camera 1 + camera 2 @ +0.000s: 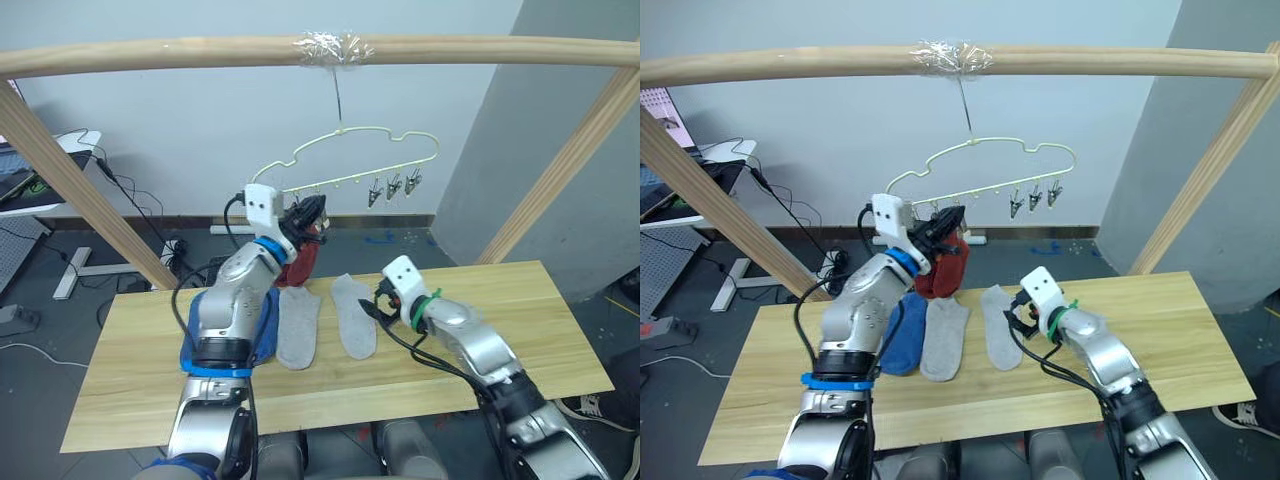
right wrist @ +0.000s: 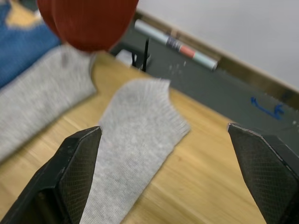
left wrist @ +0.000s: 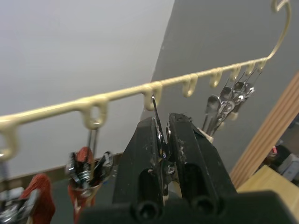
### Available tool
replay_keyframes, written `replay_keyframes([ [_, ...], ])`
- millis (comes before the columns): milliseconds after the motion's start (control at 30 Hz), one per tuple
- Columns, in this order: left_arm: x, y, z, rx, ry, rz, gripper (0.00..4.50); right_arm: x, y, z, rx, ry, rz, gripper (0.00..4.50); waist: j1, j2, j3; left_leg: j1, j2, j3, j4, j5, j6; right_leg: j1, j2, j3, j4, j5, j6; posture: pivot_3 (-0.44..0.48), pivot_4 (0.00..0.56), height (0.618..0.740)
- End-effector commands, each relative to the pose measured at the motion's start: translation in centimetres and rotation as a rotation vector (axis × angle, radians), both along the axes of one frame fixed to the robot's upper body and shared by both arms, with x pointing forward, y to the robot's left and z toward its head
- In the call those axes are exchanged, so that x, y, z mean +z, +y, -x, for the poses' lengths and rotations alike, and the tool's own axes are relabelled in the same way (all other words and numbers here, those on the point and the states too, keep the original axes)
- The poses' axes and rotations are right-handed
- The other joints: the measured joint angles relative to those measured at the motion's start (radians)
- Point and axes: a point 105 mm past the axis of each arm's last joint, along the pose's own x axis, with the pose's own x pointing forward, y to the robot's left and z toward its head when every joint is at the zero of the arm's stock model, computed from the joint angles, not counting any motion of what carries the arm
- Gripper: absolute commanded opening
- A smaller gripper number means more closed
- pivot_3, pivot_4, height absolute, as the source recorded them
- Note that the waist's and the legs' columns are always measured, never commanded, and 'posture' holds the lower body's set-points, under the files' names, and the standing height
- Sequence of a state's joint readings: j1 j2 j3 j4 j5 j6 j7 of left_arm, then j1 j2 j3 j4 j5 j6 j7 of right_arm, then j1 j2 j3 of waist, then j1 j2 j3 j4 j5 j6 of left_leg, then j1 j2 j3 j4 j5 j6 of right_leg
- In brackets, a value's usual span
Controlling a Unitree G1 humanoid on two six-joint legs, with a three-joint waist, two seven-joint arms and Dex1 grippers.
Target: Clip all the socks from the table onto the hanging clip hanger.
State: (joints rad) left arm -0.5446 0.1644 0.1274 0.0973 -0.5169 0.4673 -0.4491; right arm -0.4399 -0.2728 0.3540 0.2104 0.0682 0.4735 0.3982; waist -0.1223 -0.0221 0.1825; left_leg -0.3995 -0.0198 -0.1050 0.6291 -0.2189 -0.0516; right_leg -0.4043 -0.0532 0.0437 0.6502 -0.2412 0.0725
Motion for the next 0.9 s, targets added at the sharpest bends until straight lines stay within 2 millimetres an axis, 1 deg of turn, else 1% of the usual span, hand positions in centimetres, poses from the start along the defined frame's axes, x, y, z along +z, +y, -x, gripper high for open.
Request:
replay_keyframes([
  [33,1.4,0.5,1.1,-0.039,-0.028,0.006,0.07,-0.3,1.3,-1.4,0.042,-0.027,0.033,4.50,0.003,0.000,0.000,0.000,0.000,0.000,0.000,0.000,0.000,0.000,0.000,0.000,0.000,0.001,-0.002,-0.098,0.162,0.740],
  [133,1.3,0.6,1.4,-0.033,-0.018,0.003,0.07,-1.7,1.5,-2.1,0.051,-0.002,0.084,4.50,0.014,0.000,0.000,0.000,0.000,-0.001,0.000,0.000,0.000,0.000,0.000,-0.001,0.000,0.001,-0.002,-0.083,0.162,0.740],
  [300,1.3,-0.1,2.0,-0.036,-0.009,0.029,0.07,-4.1,1.5,-2.3,0.034,0.090,0.100,4.50,0.033,0.000,0.000,-0.001,-0.001,-0.001,-0.001,0.000,0.000,0.000,-0.001,0.000,-0.001,0.002,-0.003,-0.067,0.161,0.740],
  [433,1.0,-0.4,2.4,-0.045,0.001,0.029,0.07,-6.1,1.8,-1.2,0.059,0.198,0.089,4.50,0.034,0.000,0.000,0.000,0.000,-0.001,-0.001,0.000,0.000,0.000,0.000,0.000,-0.001,0.002,-0.003,-0.067,0.158,0.740],
  [500,1.0,-0.3,2.4,-0.043,0.003,0.028,0.07,-6.6,1.7,-0.9,0.063,0.216,0.091,4.50,0.034,0.000,0.000,0.001,0.000,-0.001,-0.001,0.000,0.000,0.001,0.000,0.000,0.000,0.002,-0.003,-0.061,0.158,0.740],
  [567,1.0,-0.2,2.4,-0.040,0.004,0.028,0.07,-7.1,1.4,-0.5,0.073,0.225,0.101,4.13,0.034,0.000,0.000,0.002,0.000,-0.001,0.000,0.000,0.000,0.001,0.000,0.000,0.000,0.002,-0.003,-0.062,0.156,0.740],
  [633,1.0,0.0,2.4,-0.038,0.004,0.025,0.07,-7.6,0.9,0.0,0.091,0.223,0.123,3.64,0.035,0.000,0.000,0.002,0.000,-0.001,0.000,0.000,-0.001,0.002,0.000,0.000,0.000,0.002,-0.003,-0.062,0.156,0.740],
  [733,0.9,0.0,2.4,-0.037,0.007,0.024,0.07,-7.8,0.1,0.4,0.104,0.207,0.140,2.52,0.035,0.000,-0.001,0.002,0.000,-0.001,0.000,0.000,-0.001,0.002,0.000,0.000,0.000,0.002,-0.003,-0.064,0.149,0.740],
  [800,0.8,0.0,2.4,-0.038,0.010,0.018,0.07,-7.8,-0.6,0.8,0.108,0.204,0.144,1.87,0.036,0.000,-0.001,0.002,0.000,-0.001,0.000,0.000,-0.001,0.002,0.000,0.000,0.000,0.002,-0.003,-0.066,0.149,0.740],
  [900,0.7,0.0,2.3,-0.041,0.019,0.013,0.07,-8.1,-2.2,1.8,0.116,0.201,0.167,0.79,0.036,0.000,-0.001,0.002,0.000,-0.001,0.000,0.001,-0.001,0.003,0.000,0.000,0.000,0.002,-0.003,-0.077,0.145,0.740],
])
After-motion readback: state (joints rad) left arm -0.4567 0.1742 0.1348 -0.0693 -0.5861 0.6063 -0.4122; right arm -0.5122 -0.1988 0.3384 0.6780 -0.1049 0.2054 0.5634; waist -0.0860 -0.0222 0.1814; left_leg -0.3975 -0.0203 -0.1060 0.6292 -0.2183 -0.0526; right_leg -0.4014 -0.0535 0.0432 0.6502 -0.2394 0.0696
